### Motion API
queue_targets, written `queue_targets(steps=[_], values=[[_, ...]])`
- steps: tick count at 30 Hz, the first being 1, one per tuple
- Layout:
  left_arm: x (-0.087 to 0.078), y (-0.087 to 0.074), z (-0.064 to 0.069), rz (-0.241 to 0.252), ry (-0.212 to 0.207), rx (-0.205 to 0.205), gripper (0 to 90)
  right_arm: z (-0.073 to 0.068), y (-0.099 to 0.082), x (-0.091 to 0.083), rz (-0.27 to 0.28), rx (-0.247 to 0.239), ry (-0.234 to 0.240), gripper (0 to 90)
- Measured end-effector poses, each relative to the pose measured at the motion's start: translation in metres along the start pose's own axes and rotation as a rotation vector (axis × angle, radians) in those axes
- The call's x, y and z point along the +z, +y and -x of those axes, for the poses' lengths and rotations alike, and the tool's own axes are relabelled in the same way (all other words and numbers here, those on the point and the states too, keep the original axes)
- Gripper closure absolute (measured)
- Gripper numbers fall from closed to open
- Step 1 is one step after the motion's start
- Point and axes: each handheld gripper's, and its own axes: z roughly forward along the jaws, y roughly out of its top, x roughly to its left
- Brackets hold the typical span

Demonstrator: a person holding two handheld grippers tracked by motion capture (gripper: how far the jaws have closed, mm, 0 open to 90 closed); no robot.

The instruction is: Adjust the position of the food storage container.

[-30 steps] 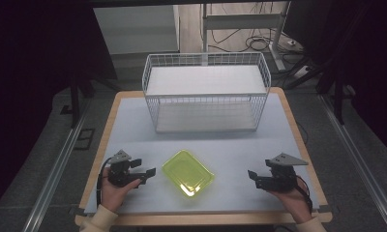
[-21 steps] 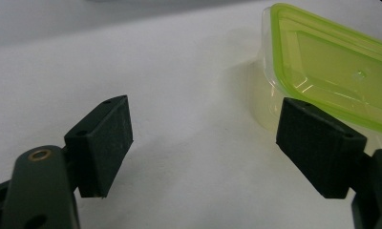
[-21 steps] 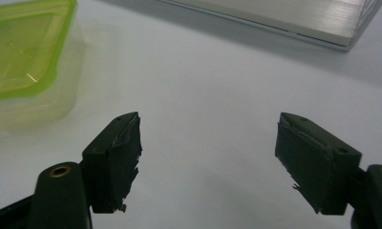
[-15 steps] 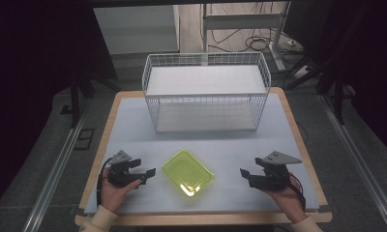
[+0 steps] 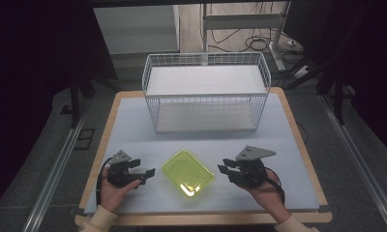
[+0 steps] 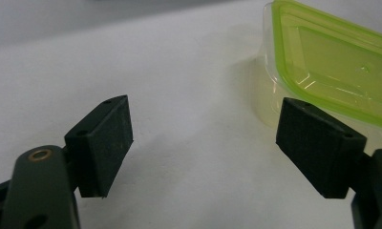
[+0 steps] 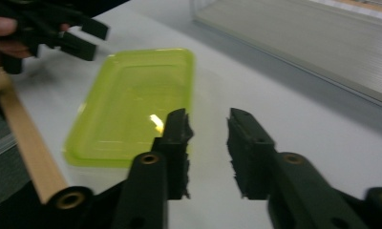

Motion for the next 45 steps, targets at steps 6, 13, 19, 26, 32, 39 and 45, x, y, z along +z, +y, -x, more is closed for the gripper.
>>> queue_targets(steps=[6,13,19,26,32,39,45], values=[[0.002,0.000,0.001,-0.006,0.003,0.000,19.5,-0.028,0.014,0.021,-0.043,-0.061,0.130,89.3],[0.002,0.000,0.001,-0.008,0.007,-0.004,19.8,-0.057,0.024,0.046,-0.088,-0.137,0.208,89.7],[0.001,-0.001,0.001,-0.007,0.009,-0.008,19.8,-0.084,0.021,0.072,-0.153,-0.197,0.256,89.7],[0.002,-0.001,0.001,-0.008,0.003,-0.014,19.9,-0.100,0.010,0.084,-0.218,-0.238,0.281,89.7],[0.001,-0.001,0.000,-0.007,0.002,-0.016,19.9,-0.103,0.002,0.091,-0.260,-0.249,0.273,89.8],[0.001,-0.001,0.000,-0.008,0.004,-0.017,19.9,-0.100,-0.004,0.092,-0.295,-0.257,0.260,89.8],[0.001,-0.002,-0.002,-0.007,0.001,-0.021,19.9,-0.087,-0.013,0.081,-0.302,-0.223,0.235,89.8]])
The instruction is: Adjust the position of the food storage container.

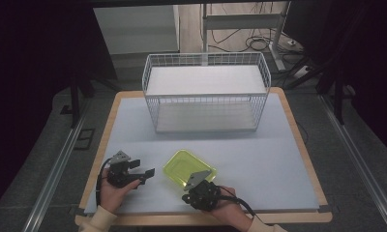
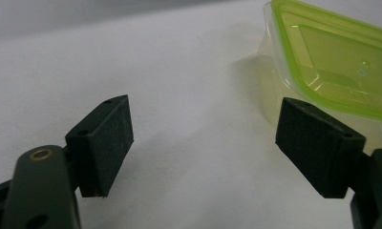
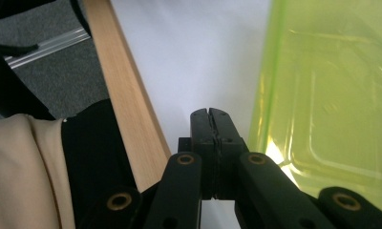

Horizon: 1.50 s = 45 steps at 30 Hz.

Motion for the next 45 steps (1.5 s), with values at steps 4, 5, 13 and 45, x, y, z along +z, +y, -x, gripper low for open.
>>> queue_targets(steps=[4,5,13,45], values=[[0.000,0.000,0.000,-0.002,-0.001,0.000,19.9,0.010,-0.009,-0.007,0.006,0.035,-0.007,89.8],[0.000,0.000,0.000,-0.004,0.000,0.000,19.9,0.012,-0.011,-0.009,0.006,0.045,-0.006,89.8],[0.001,0.000,0.000,-0.008,-0.001,0.002,19.9,0.030,-0.023,-0.022,0.016,0.088,-0.049,89.8],[-0.010,0.002,0.008,-0.018,-0.025,-0.054,19.3,0.084,-0.036,-0.098,0.260,0.222,-0.078,89.7]])
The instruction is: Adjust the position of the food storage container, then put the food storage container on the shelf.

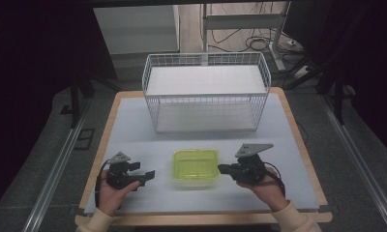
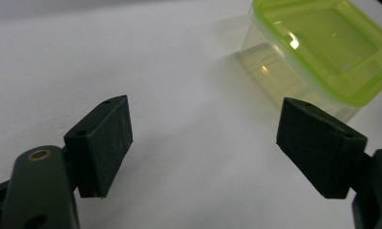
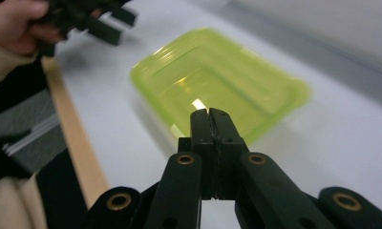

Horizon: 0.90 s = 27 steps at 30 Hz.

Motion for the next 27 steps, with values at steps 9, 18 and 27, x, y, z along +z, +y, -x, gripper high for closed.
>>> queue_targets(steps=[9,18,27], values=[[-0.007,0.007,0.003,0.034,-0.076,-0.072,19.2,0.027,-0.007,-0.008,0.059,0.088,-0.020,65.8],[-0.011,0.009,0.003,0.050,-0.128,-0.119,19.1,0.029,-0.007,0.000,0.071,0.117,-0.030,30.3],[-0.003,0.014,0.009,0.027,-0.151,-0.138,19.4,0.038,-0.010,0.008,0.066,0.198,0.021,34.7]])
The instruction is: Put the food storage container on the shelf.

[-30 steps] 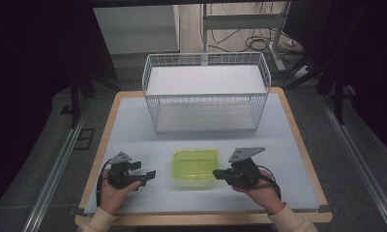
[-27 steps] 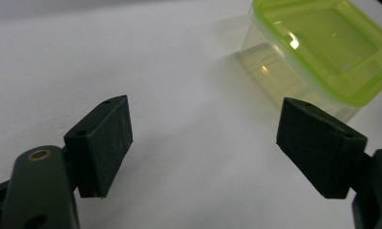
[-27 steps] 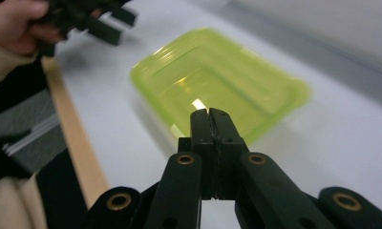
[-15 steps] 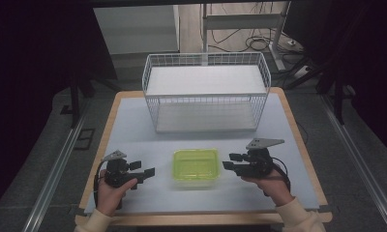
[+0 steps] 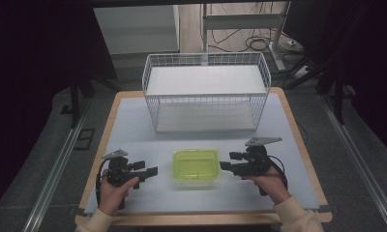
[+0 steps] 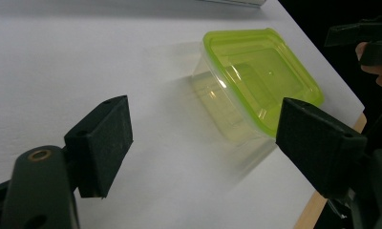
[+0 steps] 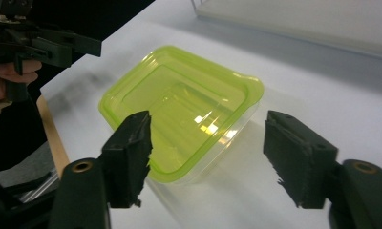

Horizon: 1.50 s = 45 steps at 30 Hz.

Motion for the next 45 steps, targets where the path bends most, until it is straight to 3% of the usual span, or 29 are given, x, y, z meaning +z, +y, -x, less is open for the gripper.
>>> queue_targets(steps=[3,7,11,13,16,21,31,38,45], values=[[0.005,0.004,0.001,-0.011,-0.014,-0.010,19.8,0.004,-0.002,0.004,-0.011,0.041,0.022,35.0],[0.014,0.009,0.004,-0.025,-0.025,-0.017,20.8,0.006,-0.006,0.009,-0.018,0.062,0.012,35.8],[0.025,0.016,0.006,-0.041,-0.062,-0.027,21.5,0.007,-0.006,0.015,-0.021,0.076,0.015,37.1],[0.029,0.016,0.007,-0.042,-0.057,-0.031,22.6,0.009,-0.006,0.019,-0.021,0.088,0.016,37.8],[0.033,0.014,0.004,-0.049,-0.066,-0.061,24.7,0.011,-0.006,0.023,-0.020,0.115,0.002,40.9],[0.040,0.014,0.000,-0.056,-0.070,-0.078,31.0,0.016,-0.006,0.030,-0.029,0.163,0.013,47.3],[0.059,0.015,0.002,-0.100,-0.119,-0.087,46.2,0.018,-0.011,0.043,-0.074,0.192,0.016,60.2],[0.068,0.014,0.003,-0.125,-0.168,-0.106,67.6,0.024,-0.012,0.045,-0.071,0.259,0.067,66.1],[0.059,0.014,0.008,-0.085,-0.204,-0.099,75.9,0.026,-0.014,0.042,-0.060,0.345,0.130,75.7]])
